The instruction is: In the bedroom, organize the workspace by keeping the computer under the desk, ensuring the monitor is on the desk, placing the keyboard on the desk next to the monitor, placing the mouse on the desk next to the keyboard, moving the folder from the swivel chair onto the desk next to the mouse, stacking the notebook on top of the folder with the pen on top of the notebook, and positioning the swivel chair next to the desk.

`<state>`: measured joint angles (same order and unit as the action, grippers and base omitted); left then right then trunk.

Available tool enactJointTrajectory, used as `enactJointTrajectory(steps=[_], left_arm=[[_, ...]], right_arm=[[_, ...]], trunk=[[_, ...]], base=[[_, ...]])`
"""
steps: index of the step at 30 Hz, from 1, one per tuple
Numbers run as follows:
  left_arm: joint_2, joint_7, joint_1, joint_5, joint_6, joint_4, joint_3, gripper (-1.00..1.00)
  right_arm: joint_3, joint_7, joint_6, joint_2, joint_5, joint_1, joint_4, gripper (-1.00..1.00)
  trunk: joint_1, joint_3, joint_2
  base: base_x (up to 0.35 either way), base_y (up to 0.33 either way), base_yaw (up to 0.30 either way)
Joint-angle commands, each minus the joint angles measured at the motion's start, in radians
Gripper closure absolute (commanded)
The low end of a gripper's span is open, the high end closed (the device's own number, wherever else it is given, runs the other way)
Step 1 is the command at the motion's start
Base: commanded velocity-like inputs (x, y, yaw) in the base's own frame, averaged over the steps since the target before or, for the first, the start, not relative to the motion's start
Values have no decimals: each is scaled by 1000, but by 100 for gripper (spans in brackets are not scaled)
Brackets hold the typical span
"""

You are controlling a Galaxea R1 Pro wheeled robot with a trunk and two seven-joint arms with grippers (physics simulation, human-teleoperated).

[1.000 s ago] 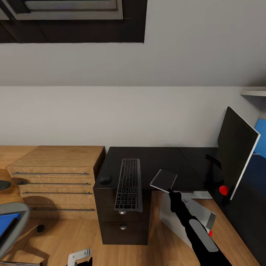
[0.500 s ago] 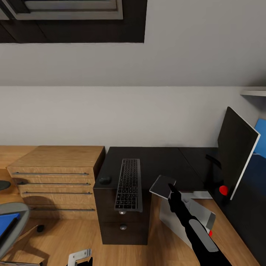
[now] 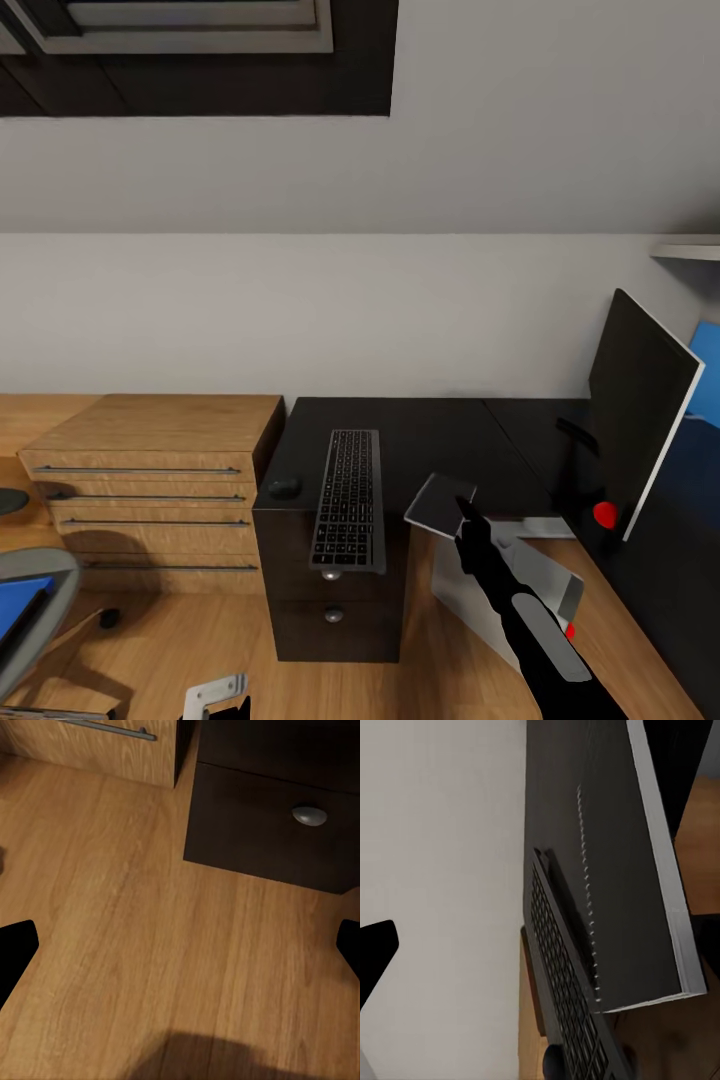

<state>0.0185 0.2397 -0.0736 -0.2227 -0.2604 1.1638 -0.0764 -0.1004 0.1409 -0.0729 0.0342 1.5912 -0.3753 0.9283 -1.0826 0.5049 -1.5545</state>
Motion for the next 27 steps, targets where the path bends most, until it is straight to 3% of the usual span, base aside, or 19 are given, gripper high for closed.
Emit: enactJointTrajectory(steps=[1, 11, 27], left_arm=[[0, 8, 0, -10, -4, 2, -2, -100], [-1, 9, 0, -10, -3, 2, -2, -100], [0, 9, 0, -10, -3, 2, -2, -100]], right_arm=[[-2, 3, -1, 1, 10, 0, 0, -100], [-1, 3, -1, 1, 10, 0, 0, -100], [-1, 3, -2, 3, 10, 0, 0, -100]], trunk=[[0, 1, -1], [0, 1, -1], [0, 1, -1]], base=[[-57, 0, 0], [-183, 0, 0], [-16, 0, 0]])
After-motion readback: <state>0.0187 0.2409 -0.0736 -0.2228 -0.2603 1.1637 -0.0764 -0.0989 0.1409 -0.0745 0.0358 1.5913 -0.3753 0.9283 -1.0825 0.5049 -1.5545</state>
